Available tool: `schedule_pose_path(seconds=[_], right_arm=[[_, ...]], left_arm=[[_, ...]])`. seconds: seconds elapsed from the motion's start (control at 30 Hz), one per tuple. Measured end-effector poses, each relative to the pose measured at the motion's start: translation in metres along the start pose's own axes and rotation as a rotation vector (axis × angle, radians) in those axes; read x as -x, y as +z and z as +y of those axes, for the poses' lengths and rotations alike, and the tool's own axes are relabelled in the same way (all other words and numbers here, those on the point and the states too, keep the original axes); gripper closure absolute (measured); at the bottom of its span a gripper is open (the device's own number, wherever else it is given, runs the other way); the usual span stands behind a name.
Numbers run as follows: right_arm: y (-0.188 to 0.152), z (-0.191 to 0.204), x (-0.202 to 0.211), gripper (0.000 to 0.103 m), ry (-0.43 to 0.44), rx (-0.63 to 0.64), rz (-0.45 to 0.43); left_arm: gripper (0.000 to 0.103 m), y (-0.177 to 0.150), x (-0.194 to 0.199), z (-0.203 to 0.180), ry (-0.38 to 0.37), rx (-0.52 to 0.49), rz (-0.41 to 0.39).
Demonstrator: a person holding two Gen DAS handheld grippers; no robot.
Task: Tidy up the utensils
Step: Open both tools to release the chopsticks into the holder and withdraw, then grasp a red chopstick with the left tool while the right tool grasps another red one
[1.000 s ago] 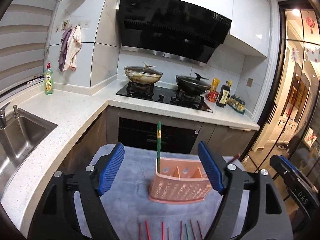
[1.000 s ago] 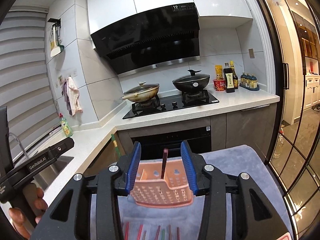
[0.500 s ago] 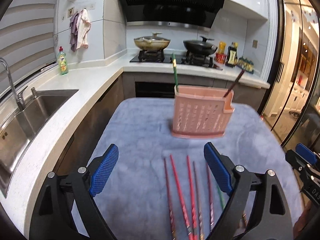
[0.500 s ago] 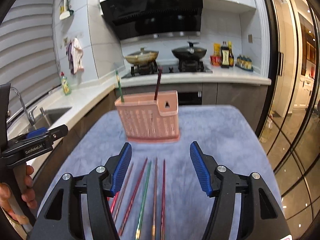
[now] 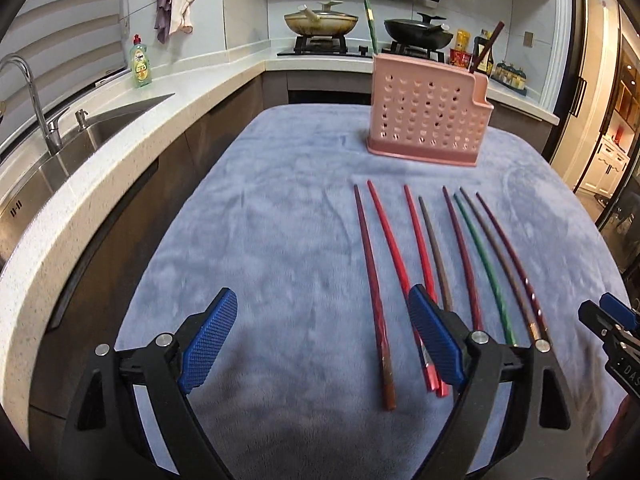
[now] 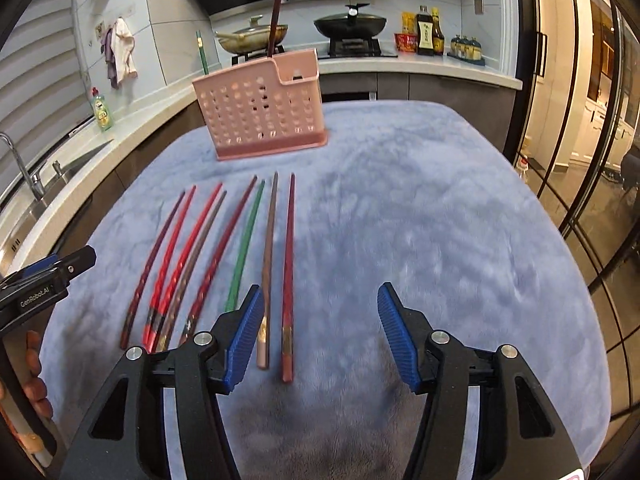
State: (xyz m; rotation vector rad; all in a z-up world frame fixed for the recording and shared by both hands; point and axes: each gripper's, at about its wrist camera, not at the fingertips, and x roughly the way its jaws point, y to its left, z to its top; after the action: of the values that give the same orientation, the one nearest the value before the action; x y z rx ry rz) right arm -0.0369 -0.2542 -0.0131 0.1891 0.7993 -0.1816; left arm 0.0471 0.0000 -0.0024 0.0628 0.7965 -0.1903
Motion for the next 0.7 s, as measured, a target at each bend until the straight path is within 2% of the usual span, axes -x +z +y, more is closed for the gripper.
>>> schedule_pose_path(seconds=[0.2,0.5,0.7], right_arm=[[-0.015,0.007,-0.015,0.069,0.01,0.014,0.047],[-0.024,0.018,-0.026,0.089,0.036,0.039,0.083],[-0.027,0.022,-0.03,0.096,0.042,0.045,0.092]], left_arm=[[0.02,-0.018,-0.005,-0.004,-0.008,0.002,0.028],[0.02,-0.03,-0.009,-0.005,-0.022,0.02,0.053],[0.02,-0.034,-0.012,-0.008,-0.029,0.015,0.066]])
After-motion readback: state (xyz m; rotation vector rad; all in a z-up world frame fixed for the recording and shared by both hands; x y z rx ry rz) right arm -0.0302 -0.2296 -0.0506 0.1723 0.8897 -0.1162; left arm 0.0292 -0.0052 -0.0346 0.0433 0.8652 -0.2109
